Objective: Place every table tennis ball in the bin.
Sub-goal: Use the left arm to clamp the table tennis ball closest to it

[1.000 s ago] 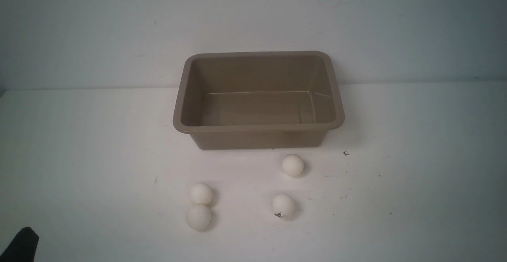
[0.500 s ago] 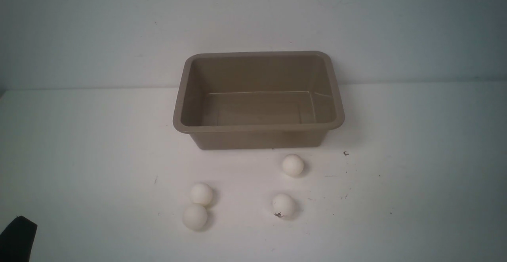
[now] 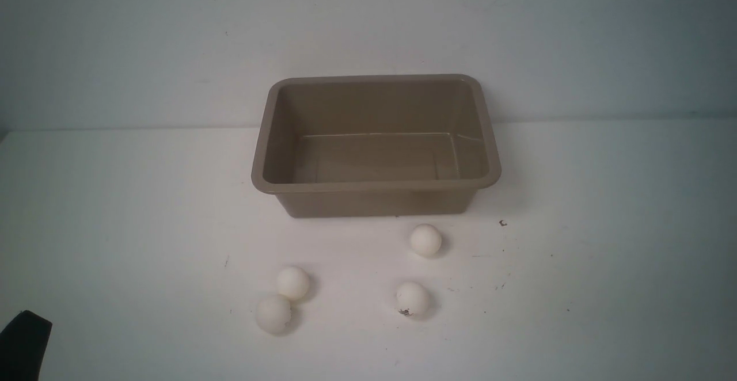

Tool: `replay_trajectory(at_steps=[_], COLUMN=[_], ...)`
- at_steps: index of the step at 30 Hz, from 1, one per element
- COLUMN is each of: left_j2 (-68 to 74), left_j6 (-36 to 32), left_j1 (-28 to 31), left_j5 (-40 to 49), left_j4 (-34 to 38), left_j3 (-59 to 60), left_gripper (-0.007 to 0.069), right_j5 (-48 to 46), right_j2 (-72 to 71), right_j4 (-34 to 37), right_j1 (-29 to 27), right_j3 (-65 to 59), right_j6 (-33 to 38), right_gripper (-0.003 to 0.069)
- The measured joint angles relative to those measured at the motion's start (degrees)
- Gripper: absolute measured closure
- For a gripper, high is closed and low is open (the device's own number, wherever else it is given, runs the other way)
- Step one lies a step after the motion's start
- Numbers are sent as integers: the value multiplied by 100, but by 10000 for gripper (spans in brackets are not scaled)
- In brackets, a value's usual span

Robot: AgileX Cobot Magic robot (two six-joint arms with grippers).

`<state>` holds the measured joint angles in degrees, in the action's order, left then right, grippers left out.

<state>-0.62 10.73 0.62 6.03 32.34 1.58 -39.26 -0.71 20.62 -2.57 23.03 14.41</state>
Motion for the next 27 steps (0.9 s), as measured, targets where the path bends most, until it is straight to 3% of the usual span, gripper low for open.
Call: replay_trajectory(at_steps=[8, 14, 27], left_j2=[0, 0, 0], left_j6=[5, -38, -759], left_j1=[0, 0, 0], left_j5=[0, 0, 105], left_j4=[195, 763, 800], left_j3=[0, 0, 0], left_gripper=[167, 139, 111], right_j5=[0, -61, -83], right_j2=[0, 0, 0], right_j4=[0, 0, 0], right_j1=[0, 0, 0], right_j3=[0, 0, 0], right_j6=[14, 14, 20], right_gripper=[198, 198, 198])
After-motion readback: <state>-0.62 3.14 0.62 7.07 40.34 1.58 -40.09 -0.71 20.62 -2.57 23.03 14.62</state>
